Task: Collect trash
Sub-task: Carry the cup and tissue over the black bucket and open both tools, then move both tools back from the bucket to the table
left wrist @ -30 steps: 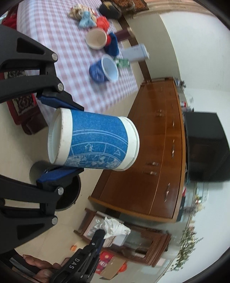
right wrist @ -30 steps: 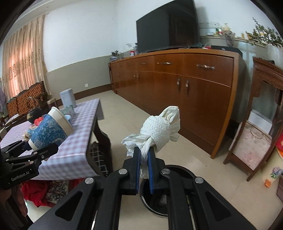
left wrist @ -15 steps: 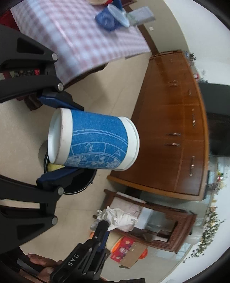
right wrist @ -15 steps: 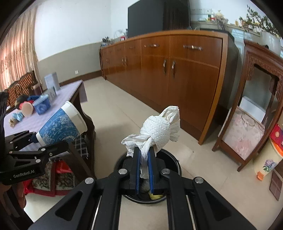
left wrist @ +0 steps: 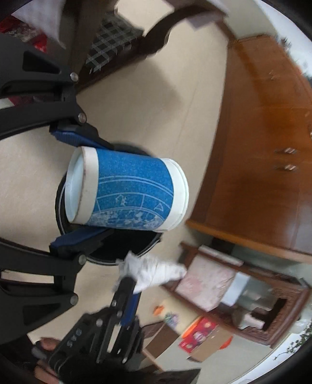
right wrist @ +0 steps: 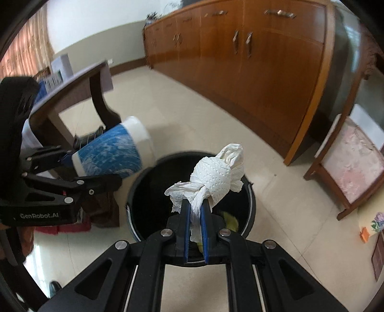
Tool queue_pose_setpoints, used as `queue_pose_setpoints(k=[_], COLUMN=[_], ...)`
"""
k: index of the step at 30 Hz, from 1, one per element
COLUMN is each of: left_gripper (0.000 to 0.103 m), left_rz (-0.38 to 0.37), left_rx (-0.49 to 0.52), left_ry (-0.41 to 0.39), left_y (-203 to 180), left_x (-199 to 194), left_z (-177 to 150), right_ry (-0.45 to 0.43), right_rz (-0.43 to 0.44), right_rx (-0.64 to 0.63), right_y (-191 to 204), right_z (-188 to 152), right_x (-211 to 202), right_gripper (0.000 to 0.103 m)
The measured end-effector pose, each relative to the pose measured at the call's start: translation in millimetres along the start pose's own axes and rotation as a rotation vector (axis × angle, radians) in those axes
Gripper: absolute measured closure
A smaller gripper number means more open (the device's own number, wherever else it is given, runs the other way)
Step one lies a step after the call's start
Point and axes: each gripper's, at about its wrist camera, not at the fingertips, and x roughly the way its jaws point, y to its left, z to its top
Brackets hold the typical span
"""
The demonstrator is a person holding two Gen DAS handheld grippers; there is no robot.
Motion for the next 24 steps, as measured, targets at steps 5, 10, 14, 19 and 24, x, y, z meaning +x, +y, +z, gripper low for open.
queue_pose_setpoints(k=[5,10,14,19,24], left_gripper=[0.011,0.004,0.004,0.004,0.003], left_rz=[0.067,0.141,0.190,0.214,0.234], left_rx=[-0.055,-0.064,-0.061,-0.072,-0.076], left_ry=[0.041,0.023,-0.007,-0.054,-0.086], left_y=[9,13,11,6,6], left_x=[19,5,-13,-43,-62], left_z=[-5,-18,-25,-26,-26], right_ry=[0.104,0.089,0.051,0.006,-0.028], right_rz=[-0.052,-0.117,-0.162,-0.188,-0.183], right_rx=[-0.064,-0.008,0.007,0.039,0.055], right_y=[-14,-25,-22,-14,-4], right_z=[-17,-25,-22,-14,-8], right_x=[49,44,29,6,-16], right_gripper=[0.020,0.005,0.000,0.000,0.000])
